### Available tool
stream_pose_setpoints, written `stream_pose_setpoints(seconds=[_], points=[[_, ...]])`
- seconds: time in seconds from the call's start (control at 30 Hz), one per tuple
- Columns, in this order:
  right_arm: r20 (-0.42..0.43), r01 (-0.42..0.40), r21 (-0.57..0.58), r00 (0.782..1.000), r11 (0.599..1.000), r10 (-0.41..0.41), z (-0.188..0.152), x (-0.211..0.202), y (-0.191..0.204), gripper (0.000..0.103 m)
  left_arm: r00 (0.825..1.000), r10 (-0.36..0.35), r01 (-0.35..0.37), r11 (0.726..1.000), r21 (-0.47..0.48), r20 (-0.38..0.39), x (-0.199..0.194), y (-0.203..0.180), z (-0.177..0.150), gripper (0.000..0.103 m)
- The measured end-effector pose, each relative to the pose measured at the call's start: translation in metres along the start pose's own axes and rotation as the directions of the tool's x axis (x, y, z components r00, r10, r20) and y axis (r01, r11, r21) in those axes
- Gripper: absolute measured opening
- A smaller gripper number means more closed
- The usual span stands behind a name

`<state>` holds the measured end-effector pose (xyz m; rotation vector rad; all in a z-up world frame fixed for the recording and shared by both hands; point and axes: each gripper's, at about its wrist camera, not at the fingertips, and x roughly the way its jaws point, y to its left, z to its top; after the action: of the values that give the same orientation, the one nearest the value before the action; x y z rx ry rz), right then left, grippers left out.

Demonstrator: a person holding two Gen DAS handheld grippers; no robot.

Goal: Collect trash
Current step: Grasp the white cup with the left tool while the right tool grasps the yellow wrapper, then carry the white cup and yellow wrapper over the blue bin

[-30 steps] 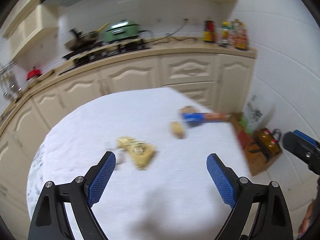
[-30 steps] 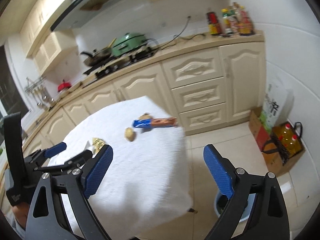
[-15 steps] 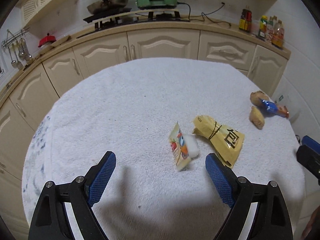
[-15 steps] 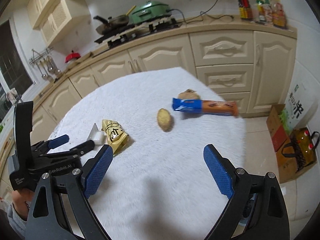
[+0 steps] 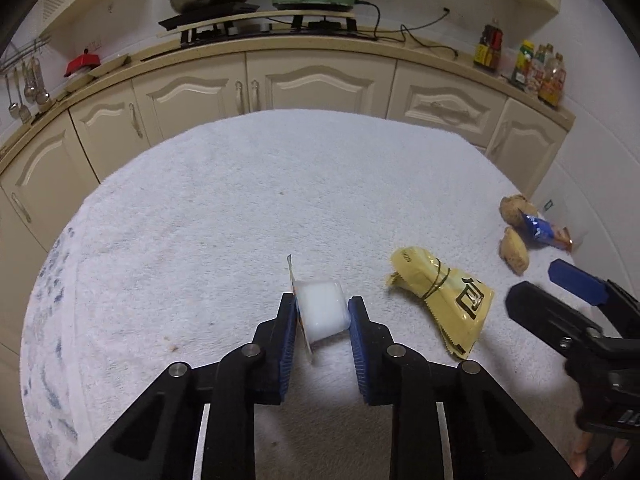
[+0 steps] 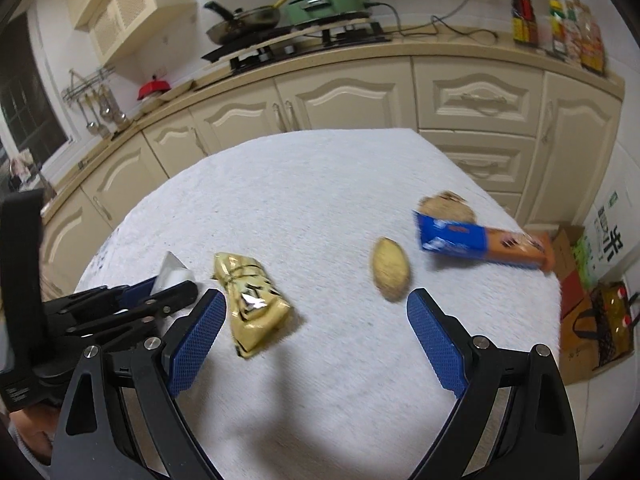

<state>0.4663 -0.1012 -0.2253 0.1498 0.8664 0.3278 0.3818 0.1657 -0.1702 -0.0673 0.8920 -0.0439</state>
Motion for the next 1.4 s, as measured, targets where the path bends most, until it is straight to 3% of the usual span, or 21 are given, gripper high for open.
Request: stream_pose_setpoints(seconds=[0.23, 0.4, 0.6, 0.93, 1.2, 1.4], points=[[-0.066, 0.004, -0.138, 0.998, 0.99, -0.013, 0.001, 0.032, 0.036, 0.091, 0.999, 0.038, -0.037, 0.999, -0.035, 0.036, -0.029, 0.028, -0.013, 0.022], [-0.124, 0.015, -0.221, 0.991, 0.975, -0.044, -0.002, 0.05, 0.053, 0.048, 0.998, 0.045, -0.044, 0.998, -0.044, 0.035, -0.039, 0.035, -0.022, 0.022], [-0.134, -0.02, -0.222, 0.991, 0.975, -0.01, -0.004, 0.045, 0.045, 0.035, 0.998, 0.033, -0.032, 0.999, -0.025, 0.05, -0.053, 0.026, -0.02, 0.021], [-0.085, -0.062, -0.151, 0.995, 0.987, 0.05, -0.022, -0.007, 0.021, 0.033, 0.997, -0.026, 0.024, 0.999, 0.028, 0.072, -0.08, -0.019, -0.027, 0.021], [-0.002, -0.063, -0.08, 0.998, 0.995, 0.063, -0.035, -0.066, -0.021, 0.032, 0.994, -0.081, 0.073, 0.992, 0.101, 0.075, -0.098, -0.086, -0.038, 0.021], [0.066, -0.028, -0.027, 0.997, 0.999, 0.029, -0.048, -0.11, -0.061, 0.032, 0.99, -0.122, 0.107, 0.978, 0.179, 0.073, -0.105, -0.145, -0.043, 0.021]])
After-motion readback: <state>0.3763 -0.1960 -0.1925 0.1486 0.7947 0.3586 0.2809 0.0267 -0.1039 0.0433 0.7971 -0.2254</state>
